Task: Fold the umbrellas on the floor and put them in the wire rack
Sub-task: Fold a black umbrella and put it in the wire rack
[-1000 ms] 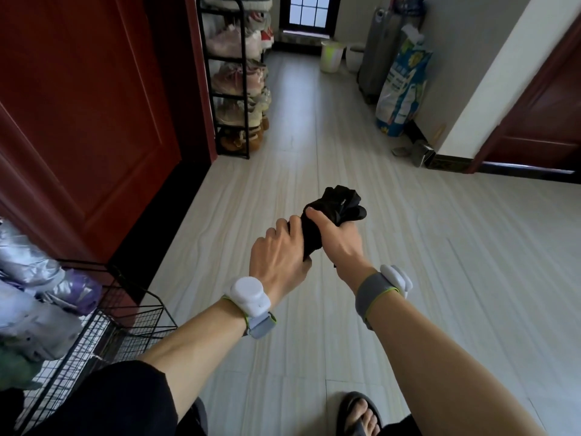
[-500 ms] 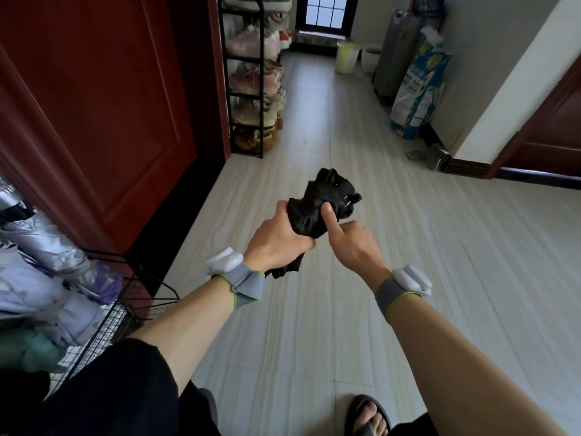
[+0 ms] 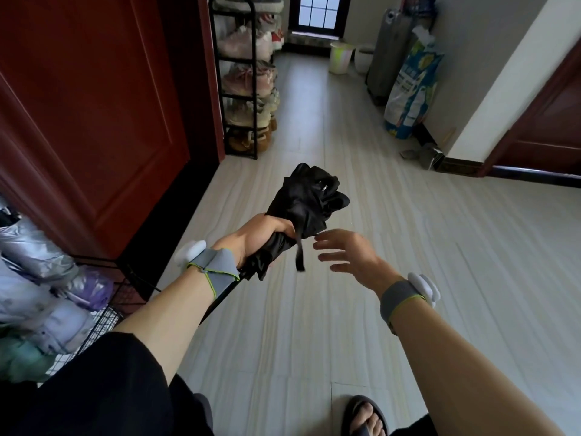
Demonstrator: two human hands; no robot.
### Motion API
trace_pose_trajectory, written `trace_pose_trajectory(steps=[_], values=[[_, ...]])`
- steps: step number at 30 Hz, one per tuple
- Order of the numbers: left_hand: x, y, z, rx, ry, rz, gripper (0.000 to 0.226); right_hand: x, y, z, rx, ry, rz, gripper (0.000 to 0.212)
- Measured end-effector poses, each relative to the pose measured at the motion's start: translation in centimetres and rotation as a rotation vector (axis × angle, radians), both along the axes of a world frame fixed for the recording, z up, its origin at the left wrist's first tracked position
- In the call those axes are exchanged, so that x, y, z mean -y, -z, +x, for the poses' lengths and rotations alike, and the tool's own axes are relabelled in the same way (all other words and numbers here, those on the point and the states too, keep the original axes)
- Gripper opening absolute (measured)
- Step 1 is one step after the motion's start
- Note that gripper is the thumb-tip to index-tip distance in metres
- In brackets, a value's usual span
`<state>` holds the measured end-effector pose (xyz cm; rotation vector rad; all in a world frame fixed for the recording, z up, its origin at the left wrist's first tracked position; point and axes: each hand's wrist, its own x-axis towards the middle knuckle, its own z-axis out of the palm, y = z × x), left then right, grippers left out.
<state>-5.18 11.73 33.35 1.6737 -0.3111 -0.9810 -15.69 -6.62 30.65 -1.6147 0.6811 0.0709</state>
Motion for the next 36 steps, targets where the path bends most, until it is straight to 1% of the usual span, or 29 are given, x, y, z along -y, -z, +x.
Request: trace_pose_trajectory(steps=[1,2,3,4,7,9,12,14,16,18,20,22,24,25,27,28,29,31,34,36], values=[[0.2,0.0,0.1,0.034,-0.020,0.007,0.030,0.3,0.0,-0.1,0.008,0.008,0.034,0.028],[0.3,0.2,0.1,0.076,-0.050,0.029,0.022,0.3,0.0,-0.2,0.007,-0.002,0.038,0.029],[0.4,0.5,0.2,0.125,-0.076,0.067,0.011,0.3,0.0,-0.2,0.001,-0.027,0.019,0.030],[0.4,0.6,0.2,0.181,-0.102,0.105,0.005,0.0,-0.1,-0.1,-0.003,-0.059,-0.026,0.032],[0.8,1.4,0.5,0.303,-0.143,0.189,0.031,-1.2,-0.6,0.0,0.041,-0.120,-0.178,0.044],[1.0,1.5,0.3,0.387,-0.141,0.249,0.046,-2.1,-1.1,0.2,0.109,-0.121,-0.194,0.050],[1.7,1.9,-0.1,0.607,-0.120,0.414,0.067,-3.2,-1.4,1.1,0.156,-0.064,-0.203,0.045],[2.2,2.1,-0.8,0.727,-0.119,0.521,0.067,-3.6,-1.1,1.6,0.174,-0.029,-0.258,0.037],[2.6,2.6,-1.4,0.851,-0.143,0.599,0.056,-3.8,-1.1,1.8,0.171,-0.007,-0.263,0.032],[3.2,3.6,-2.0,1.025,-0.161,0.596,0.049,-4.1,-1.6,2.0,0.138,0.016,-0.226,0.027],[3.5,4.4,-2.7,1.178,-0.163,0.613,0.056,-4.2,-2.3,2.1,0.084,0.031,-0.241,0.023],[3.7,4.9,-2.8,1.265,-0.151,0.713,0.066,-4.1,-2.7,2.1,0.058,0.041,-0.279,0.022],[3.6,5.3,-2.9,1.342,-0.118,0.788,0.074,-4.4,-2.8,1.9,0.049,0.046,-0.240,0.029],[3.6,5.5,-3.0,1.397,-0.112,0.803,0.077,-4.5,-2.8,1.8,0.041,0.046,-0.213,0.039],[3.7,6.1,-3.3,1.535,-0.117,0.776,0.079,-4.6,-2.7,1.6,0.017,0.053,-0.209,0.068],[3.6,6.2,-3.6,1.594,-0.109,0.736,0.075,-4.5,-2.5,1.7,0.007,0.080,-0.219,0.076],[3.7,6.3,-3.9,1.658,-0.103,0.672,0.069,-4.2,-2.4,1.6,0.003,0.128,-0.209,0.077],[3.7,6.3,-4.6,1.788,-0.064,0.554,0.054,-3.3,-2.2,1.3,0.000,0.202,-0.152,0.070],[3.5,7.0,-5.3,1.958,-0.003,0.454,0.051,-2.3,-2.2,0.6,0.017,0.169,-0.075,0.049],[3.2,7.4,-5.3,2.034,0.039,0.440,0.047,-2.2,-2.3,0.3,0.020,0.172,-0.011,0.043]])
